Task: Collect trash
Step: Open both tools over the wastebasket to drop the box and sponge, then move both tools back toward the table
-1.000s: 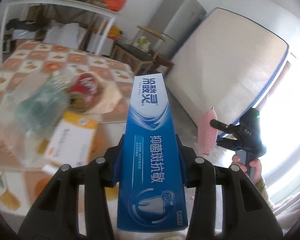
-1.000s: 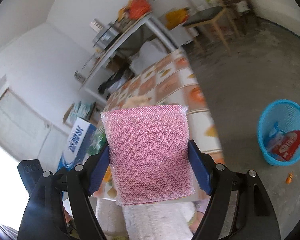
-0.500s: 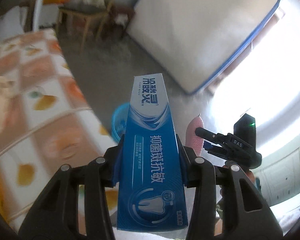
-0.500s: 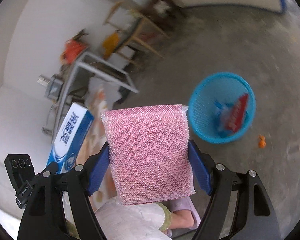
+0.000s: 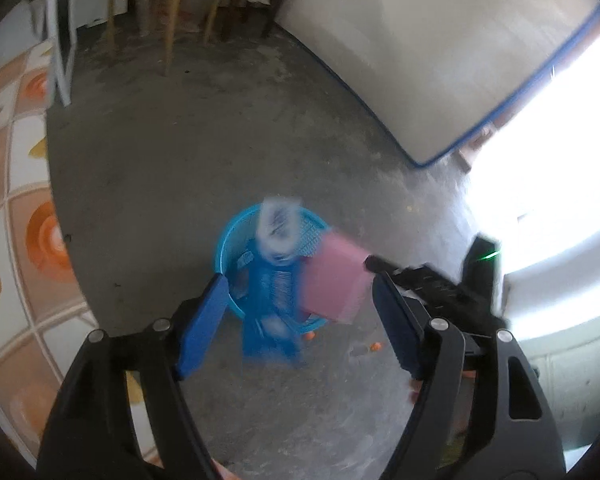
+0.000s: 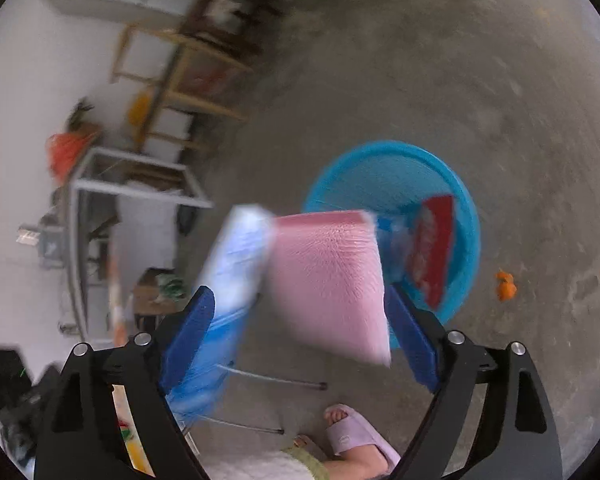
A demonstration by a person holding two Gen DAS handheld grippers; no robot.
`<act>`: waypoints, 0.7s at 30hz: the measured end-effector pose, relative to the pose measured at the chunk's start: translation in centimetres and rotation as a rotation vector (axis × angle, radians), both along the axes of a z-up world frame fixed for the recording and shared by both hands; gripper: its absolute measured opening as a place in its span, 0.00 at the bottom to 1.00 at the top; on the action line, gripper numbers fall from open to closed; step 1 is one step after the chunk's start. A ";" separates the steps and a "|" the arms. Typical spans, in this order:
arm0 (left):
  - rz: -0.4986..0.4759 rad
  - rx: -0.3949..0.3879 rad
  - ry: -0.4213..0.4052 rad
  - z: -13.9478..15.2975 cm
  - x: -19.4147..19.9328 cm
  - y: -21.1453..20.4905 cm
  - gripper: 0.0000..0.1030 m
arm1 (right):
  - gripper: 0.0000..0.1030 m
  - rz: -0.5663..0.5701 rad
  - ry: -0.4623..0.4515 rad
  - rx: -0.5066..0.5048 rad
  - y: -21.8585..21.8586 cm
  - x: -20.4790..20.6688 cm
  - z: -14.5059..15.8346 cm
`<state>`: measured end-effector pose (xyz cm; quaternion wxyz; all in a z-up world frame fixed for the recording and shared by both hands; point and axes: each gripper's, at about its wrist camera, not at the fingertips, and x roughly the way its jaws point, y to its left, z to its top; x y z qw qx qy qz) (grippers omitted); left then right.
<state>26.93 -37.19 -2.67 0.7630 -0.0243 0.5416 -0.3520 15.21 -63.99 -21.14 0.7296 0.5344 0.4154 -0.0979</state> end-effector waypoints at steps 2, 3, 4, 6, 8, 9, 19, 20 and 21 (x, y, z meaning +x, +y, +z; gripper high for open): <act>0.005 -0.010 -0.014 0.3 -0.7 1.1 0.68 | 0.82 -0.005 0.000 0.028 0.1 -0.8 -1.5; 0.006 -0.008 -0.029 0.5 -1.2 1.7 0.68 | 0.82 -0.005 0.005 0.029 0.4 -1.4 -2.2; 0.009 -0.014 -0.042 0.8 -1.5 2.5 0.69 | 0.82 -0.003 0.009 0.030 0.7 -1.8 -2.5; 0.009 -0.028 -0.057 1.5 -2.3 3.9 0.68 | 0.82 -0.002 0.014 0.035 1.1 -2.9 -3.1; 0.002 -0.039 -0.081 2.2 -3.5 5.1 0.69 | 0.82 -0.003 0.004 0.033 1.4 -4.2 -3.2; -0.002 -0.044 -0.089 2.3 -3.5 5.6 0.69 | 0.82 -0.004 0.001 0.028 1.5 -4.7 -3.1; 0.003 -0.096 -0.172 4.2 -8.7 14.0 0.71 | 0.82 0.078 -0.117 -0.099 4.3 -8.7 4.6; 0.006 -0.093 -0.187 4.2 -9.1 14.8 0.72 | 0.82 0.099 -0.141 -0.112 4.8 -8.8 5.6; 0.010 -0.092 -0.204 4.3 -9.7 15.7 0.74 | 0.82 0.125 -0.165 -0.127 5.5 -8.8 6.7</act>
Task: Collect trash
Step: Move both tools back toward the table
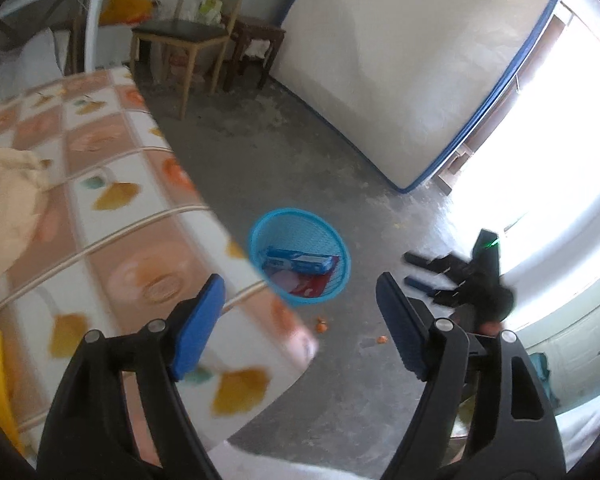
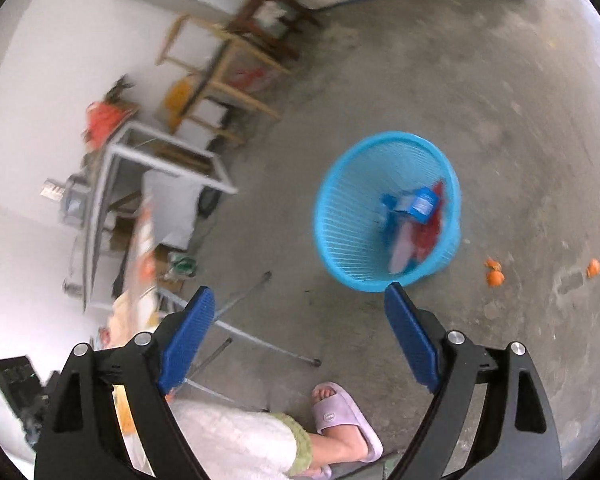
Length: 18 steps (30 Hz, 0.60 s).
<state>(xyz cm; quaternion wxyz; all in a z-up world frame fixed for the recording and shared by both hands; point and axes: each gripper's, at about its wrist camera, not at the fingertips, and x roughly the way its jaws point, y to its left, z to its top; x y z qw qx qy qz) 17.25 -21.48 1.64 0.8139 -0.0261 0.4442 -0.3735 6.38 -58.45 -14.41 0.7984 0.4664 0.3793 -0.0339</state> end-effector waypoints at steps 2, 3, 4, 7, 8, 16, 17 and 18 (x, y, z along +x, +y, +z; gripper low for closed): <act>0.019 -0.006 -0.038 0.3 -1.4 2.4 0.75 | 0.84 0.047 -0.032 -0.028 1.3 0.1 1.7; 0.034 -0.009 -0.057 0.5 -2.2 3.7 0.77 | 0.84 0.081 -0.051 -0.044 2.3 0.5 2.8; 0.049 -0.010 -0.072 0.8 -2.8 4.7 0.78 | 0.84 0.113 -0.068 -0.055 3.2 0.9 3.7; 0.110 0.000 -0.130 1.2 -4.7 8.6 0.81 | 0.84 0.223 -0.116 -0.071 6.6 2.7 6.2; 0.128 0.010 -0.146 1.4 -5.1 9.7 0.81 | 0.84 0.256 -0.130 -0.070 7.9 3.4 6.8; 0.423 0.240 -0.342 0.5 -8.8 19.7 0.84 | 0.84 0.595 -0.189 -0.032 21.5 9.0 9.6; 0.447 0.258 -0.335 0.0 -8.7 20.9 0.85 | 0.84 0.636 -0.193 -0.034 23.3 9.5 9.8; 0.474 0.271 -0.312 -0.7 -8.5 22.2 0.85 | 0.84 0.683 -0.195 -0.038 25.4 10.0 10.1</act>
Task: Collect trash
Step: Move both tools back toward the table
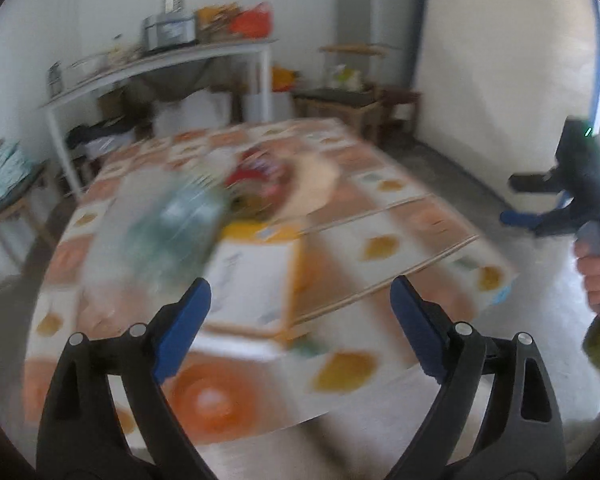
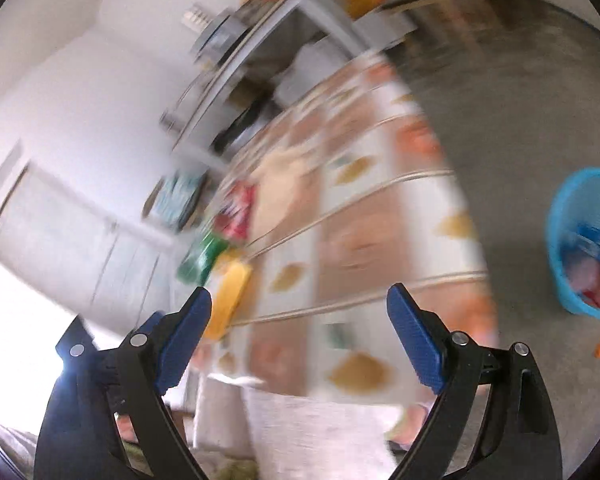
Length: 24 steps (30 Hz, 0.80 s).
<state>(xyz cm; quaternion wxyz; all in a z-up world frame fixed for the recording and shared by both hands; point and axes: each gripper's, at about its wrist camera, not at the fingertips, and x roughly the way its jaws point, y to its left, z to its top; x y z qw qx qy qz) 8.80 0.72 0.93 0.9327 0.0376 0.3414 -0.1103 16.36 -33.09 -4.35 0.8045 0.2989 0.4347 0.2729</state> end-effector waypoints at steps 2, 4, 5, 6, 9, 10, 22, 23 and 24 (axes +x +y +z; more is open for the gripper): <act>0.040 -0.027 0.036 -1.0 0.8 2.0 0.85 | 0.84 0.067 0.005 -0.004 3.4 0.8 0.2; 0.069 -0.073 0.075 -1.9 1.6 3.4 0.85 | 0.84 0.117 0.017 0.002 6.1 1.4 0.0; 0.082 -0.095 0.090 -2.4 2.0 3.9 0.85 | 0.84 0.135 0.027 0.004 7.3 1.7 0.0; 0.088 -0.113 0.100 -2.7 2.3 4.2 0.85 | 0.84 0.151 0.036 0.005 8.4 2.1 -0.1; 0.057 -0.195 0.118 -3.4 2.9 4.9 0.84 | 0.84 0.184 0.043 0.002 10.5 2.4 0.0; 0.016 -0.232 0.119 -3.7 2.6 4.8 0.84 | 0.84 0.194 0.044 -0.006 11.2 2.5 0.1; 0.043 -0.166 0.071 -2.7 3.2 2.2 0.88 | 0.84 0.175 0.083 0.005 10.9 3.3 -1.0; 0.051 -0.175 0.084 -2.8 3.9 2.5 0.88 | 0.84 0.172 0.084 0.007 10.9 3.4 -1.1; 0.052 -0.187 0.095 -2.9 4.3 2.5 0.88 | 0.84 0.166 0.084 0.010 10.6 3.2 -1.2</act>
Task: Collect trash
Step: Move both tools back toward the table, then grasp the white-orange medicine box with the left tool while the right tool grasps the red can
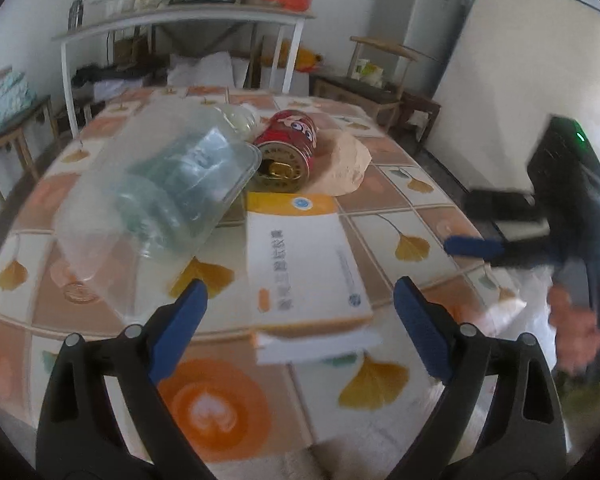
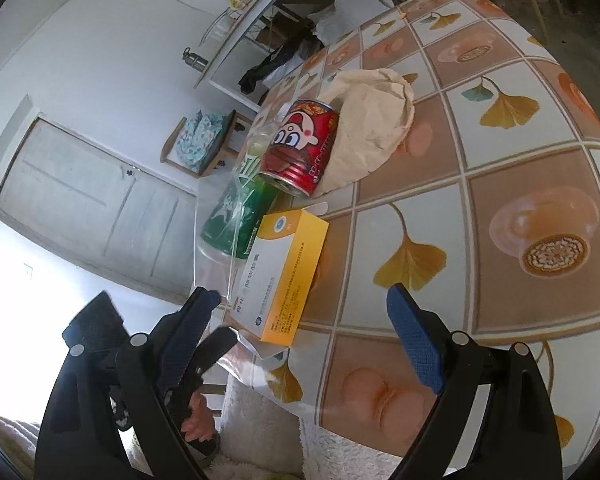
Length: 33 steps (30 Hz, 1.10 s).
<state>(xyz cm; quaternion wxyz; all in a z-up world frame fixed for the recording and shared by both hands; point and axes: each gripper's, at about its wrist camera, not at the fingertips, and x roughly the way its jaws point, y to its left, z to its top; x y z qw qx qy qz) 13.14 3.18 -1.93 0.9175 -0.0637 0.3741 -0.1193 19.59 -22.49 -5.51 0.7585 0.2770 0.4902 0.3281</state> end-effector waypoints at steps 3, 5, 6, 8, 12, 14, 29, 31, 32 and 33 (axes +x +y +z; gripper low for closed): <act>0.010 0.021 0.037 -0.4 1.4 -1.2 0.88 | 0.84 -0.015 -0.001 0.008 -0.5 -0.1 0.0; 0.025 0.048 0.052 -0.8 1.9 -1.8 0.87 | 0.84 -0.028 -0.008 0.011 -1.3 -0.4 0.2; 0.028 0.057 0.061 -1.0 2.1 -2.1 0.87 | 0.84 -0.034 -0.009 0.013 -1.7 -0.5 0.2; 0.036 0.073 0.061 -1.1 2.2 -2.4 0.77 | 0.84 -0.044 -0.011 0.013 -2.3 -0.7 0.3; 0.046 0.087 0.079 -1.5 2.4 -2.4 0.65 | 0.84 -0.054 -0.023 0.003 -3.2 -1.3 0.8; 0.044 0.085 0.083 -1.5 2.2 -2.3 0.65 | 0.84 -0.058 -0.031 -0.003 -3.6 -1.5 1.1; 0.018 0.065 0.095 -1.1 -1.8 -1.2 0.65 | 0.84 -0.004 0.004 -0.038 3.0 5.1 4.6; 0.020 0.045 0.096 -1.2 -1.9 -0.9 0.65 | 0.84 -0.006 0.017 -0.052 4.8 7.2 4.9; 0.020 0.037 0.097 -1.1 -2.0 -0.7 0.65 | 0.83 -0.008 0.028 -0.066 5.7 8.4 4.9; 0.020 0.027 0.097 -1.1 -2.0 -0.6 0.65 | 0.79 -0.009 0.039 -0.078 6.5 9.1 4.9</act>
